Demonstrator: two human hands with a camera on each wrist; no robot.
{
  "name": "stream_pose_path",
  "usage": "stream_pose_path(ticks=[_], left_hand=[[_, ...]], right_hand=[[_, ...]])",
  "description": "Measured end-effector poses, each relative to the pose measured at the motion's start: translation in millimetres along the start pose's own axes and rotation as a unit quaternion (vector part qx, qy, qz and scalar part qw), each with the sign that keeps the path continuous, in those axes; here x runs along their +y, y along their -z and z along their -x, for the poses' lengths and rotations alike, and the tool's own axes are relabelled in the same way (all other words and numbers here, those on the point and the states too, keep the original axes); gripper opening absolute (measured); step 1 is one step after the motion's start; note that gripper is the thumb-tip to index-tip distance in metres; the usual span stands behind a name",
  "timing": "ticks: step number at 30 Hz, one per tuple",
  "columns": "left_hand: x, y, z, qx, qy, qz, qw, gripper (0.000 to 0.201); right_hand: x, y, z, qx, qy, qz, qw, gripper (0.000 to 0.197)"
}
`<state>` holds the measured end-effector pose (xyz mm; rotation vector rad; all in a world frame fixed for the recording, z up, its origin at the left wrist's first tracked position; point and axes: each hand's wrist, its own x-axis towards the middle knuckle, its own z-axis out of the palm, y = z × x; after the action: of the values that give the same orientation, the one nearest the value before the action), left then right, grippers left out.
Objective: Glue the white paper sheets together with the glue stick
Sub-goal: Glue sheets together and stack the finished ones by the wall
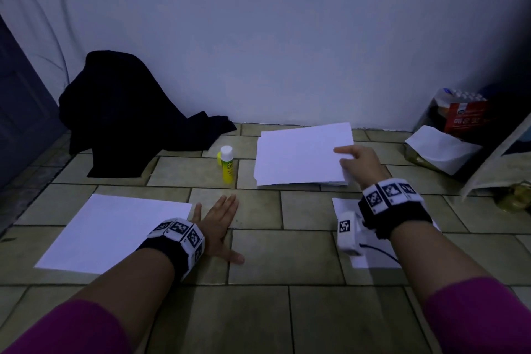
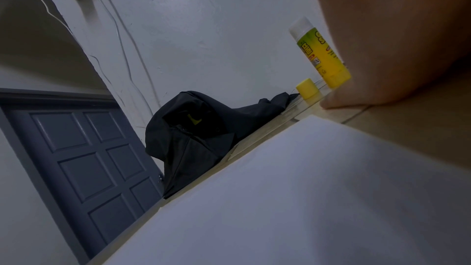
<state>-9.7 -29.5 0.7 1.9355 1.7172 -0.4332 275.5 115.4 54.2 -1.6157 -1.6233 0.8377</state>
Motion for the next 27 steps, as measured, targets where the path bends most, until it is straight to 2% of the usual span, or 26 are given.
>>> stream_pose_path(ticks=[2, 3, 6, 11, 13, 16, 17, 23, 27], left_hand=[[1, 1, 0, -0.012, -0.011, -0.006, 1.000, 0.169], [0, 1, 0, -0.012, -0.013, -0.006, 1.000, 0.174], [0, 0, 0, -0.001, -0.008, 0.007, 1.000, 0.176], [-5, -4, -7, 0.009, -0.008, 0.003, 1.000, 0.174], [-5, -4, -8, 0.003, -0.008, 0.000, 1.000, 0.168], [-2, -5, -5, 0.001, 0.001, -0.005, 1.000, 0.135], [-1, -4, -5, 0.004, 0.003, -0.003, 1.000, 0.129], [0, -2, -4, -0.003, 0.005, -0.007, 1.000, 0.127], [0, -2, -4, -0.006, 0.006, -0.017, 1.000, 0.127]], right_hand=[[3, -12, -14, 0.005, -0.001, 0.048, 0.999, 0.035], [5, -17, -19, 0.004, -0.008, 0.065, 0.998, 0.036], [13, -31, -29, -0.006, -0.022, 0.123, 0.992, 0.035], [20, -43, -41, -0.056, 0.001, 0.229, 0.972, 0.038], [21, -46, -48, -0.073, 0.007, 0.257, 0.964, 0.040], [26, -48, -57, -0.086, 0.007, 0.286, 0.954, 0.041], [28, -48, -60, -0.086, 0.003, 0.292, 0.953, 0.040], [37, -51, -66, -0.088, -0.033, 0.321, 0.942, 0.038], [37, -51, -63, -0.071, -0.051, 0.374, 0.923, 0.036]])
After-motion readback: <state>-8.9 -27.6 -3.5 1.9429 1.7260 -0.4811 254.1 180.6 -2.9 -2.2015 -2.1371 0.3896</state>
